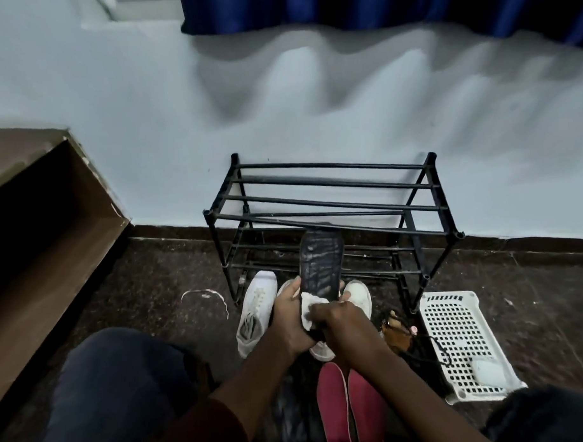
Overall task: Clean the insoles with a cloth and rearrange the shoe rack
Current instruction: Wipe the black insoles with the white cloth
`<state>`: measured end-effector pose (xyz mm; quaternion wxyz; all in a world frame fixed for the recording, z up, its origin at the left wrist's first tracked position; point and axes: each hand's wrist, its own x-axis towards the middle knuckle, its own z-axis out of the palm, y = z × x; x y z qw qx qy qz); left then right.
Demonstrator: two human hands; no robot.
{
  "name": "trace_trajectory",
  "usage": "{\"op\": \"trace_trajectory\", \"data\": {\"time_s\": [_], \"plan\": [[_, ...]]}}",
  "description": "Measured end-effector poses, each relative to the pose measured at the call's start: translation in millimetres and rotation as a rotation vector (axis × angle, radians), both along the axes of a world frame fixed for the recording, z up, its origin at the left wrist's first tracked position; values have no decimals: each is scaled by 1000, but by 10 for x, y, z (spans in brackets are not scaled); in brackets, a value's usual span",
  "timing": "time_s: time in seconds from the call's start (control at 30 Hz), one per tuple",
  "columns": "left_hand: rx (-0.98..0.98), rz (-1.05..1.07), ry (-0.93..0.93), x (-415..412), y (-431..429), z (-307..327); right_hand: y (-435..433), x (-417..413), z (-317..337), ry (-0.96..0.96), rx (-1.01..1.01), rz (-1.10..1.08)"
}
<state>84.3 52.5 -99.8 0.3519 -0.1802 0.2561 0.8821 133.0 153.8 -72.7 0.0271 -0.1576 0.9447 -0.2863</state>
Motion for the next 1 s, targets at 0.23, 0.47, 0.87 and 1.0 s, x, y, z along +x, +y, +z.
{"op": "trace_trajectory", "data": {"time_s": [0.23,0.47,0.87,1.0], "plan": [[-76,-76,29,-22,76,141,95,-154,188,30,-63,-222],[32,-125,74,206,-22,261,131,-54,450,-92,-365,-320],[27,-152,155,106,-235,652,-187,79,647,328,-94,-130],[79,-59,100,-29,-182,516,-182,114,517,290,-174,44]]}}
